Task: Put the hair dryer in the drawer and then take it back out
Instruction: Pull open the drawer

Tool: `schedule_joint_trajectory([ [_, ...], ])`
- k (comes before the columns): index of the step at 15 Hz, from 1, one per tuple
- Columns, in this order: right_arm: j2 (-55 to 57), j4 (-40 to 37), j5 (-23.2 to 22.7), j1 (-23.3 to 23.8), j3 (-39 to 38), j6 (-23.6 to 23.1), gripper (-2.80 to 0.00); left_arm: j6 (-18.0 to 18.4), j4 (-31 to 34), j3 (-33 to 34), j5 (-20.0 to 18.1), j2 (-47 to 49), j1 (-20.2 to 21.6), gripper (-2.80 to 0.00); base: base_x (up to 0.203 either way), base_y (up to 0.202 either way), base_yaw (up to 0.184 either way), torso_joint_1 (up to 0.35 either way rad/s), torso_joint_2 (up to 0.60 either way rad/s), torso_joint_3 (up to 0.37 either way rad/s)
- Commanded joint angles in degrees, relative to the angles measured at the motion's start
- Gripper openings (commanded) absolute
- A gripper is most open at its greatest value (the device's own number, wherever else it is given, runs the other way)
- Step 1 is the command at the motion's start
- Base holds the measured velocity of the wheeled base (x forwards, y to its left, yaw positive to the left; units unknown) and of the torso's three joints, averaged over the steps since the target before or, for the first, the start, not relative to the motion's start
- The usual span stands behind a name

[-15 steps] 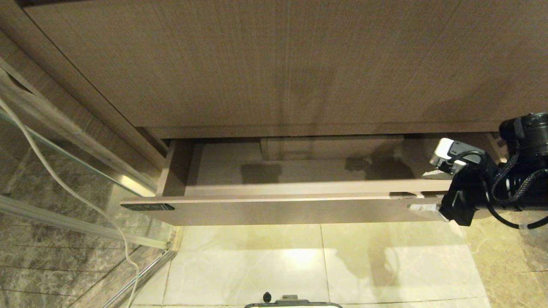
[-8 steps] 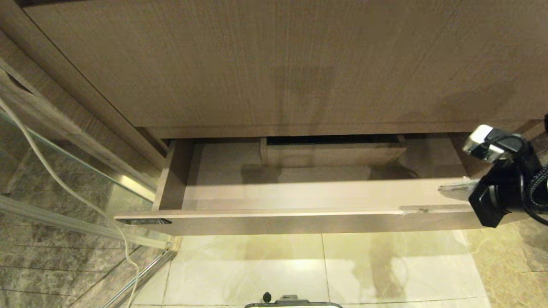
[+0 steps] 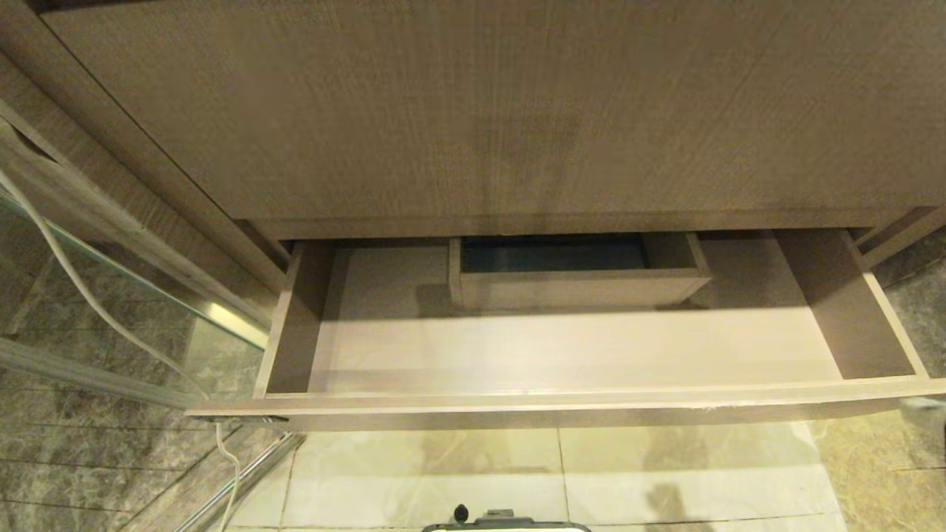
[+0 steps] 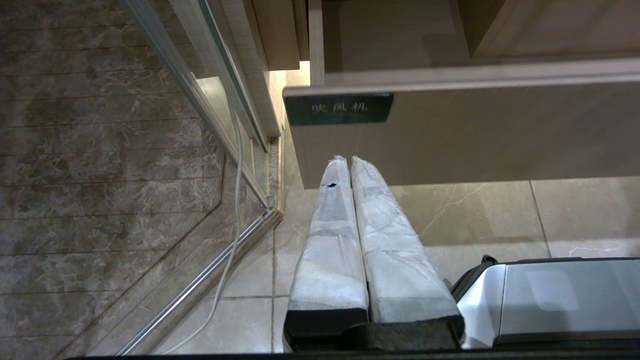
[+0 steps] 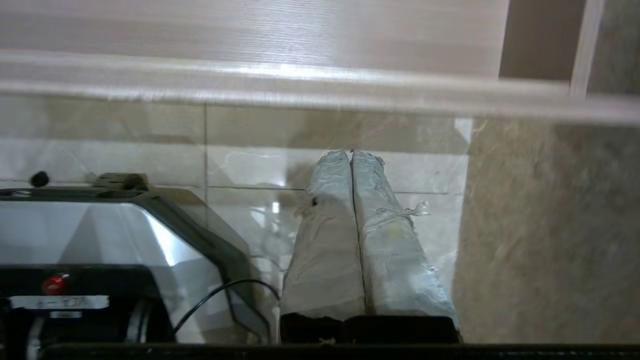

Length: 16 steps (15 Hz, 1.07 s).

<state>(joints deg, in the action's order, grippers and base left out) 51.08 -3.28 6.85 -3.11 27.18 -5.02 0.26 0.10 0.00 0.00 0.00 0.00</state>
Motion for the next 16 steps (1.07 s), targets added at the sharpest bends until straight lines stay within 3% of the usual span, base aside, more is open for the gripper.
schedule_joint_trajectory([
  [1,-20.6,0.1,-1.0,1.7,-9.4,1.6,-2.80,0.0,0.0,0.1,0.0,0.0,0.0,-2.80,0.000,0.000,0.000,0.000,0.00,0.000],
  [3,-32.4,0.7,-2.1,3.7,-17.5,2.8,-2.80,0.0,0.0,0.1,0.0,0.0,0.0,-2.80,0.000,0.000,0.000,0.000,0.00,0.000],
  [5,-40.4,7.0,-1.9,3.9,-25.3,1.2,-2.80,0.0,0.0,0.1,0.0,0.0,0.0,-2.80,0.000,0.000,0.000,0.000,0.00,0.000],
  [8,-51.3,7.3,-4.8,3.5,-26.7,-0.2,-2.80,0.0,0.0,0.0,0.0,0.0,0.0,-2.80,0.000,0.000,0.000,0.000,0.00,0.000],
  [12,-51.3,3.7,-7.0,3.2,-27.3,5.8,-2.80,0.0,0.0,0.0,0.0,0.0,0.0,-2.80,0.000,0.000,0.000,0.000,0.00,0.000],
  [16,-51.2,3.7,-6.6,3.3,-27.3,6.3,-2.80,0.0,0.0,0.1,0.0,-0.1,0.0,-2.80,0.000,0.000,0.000,0.000,0.00,0.000],
])
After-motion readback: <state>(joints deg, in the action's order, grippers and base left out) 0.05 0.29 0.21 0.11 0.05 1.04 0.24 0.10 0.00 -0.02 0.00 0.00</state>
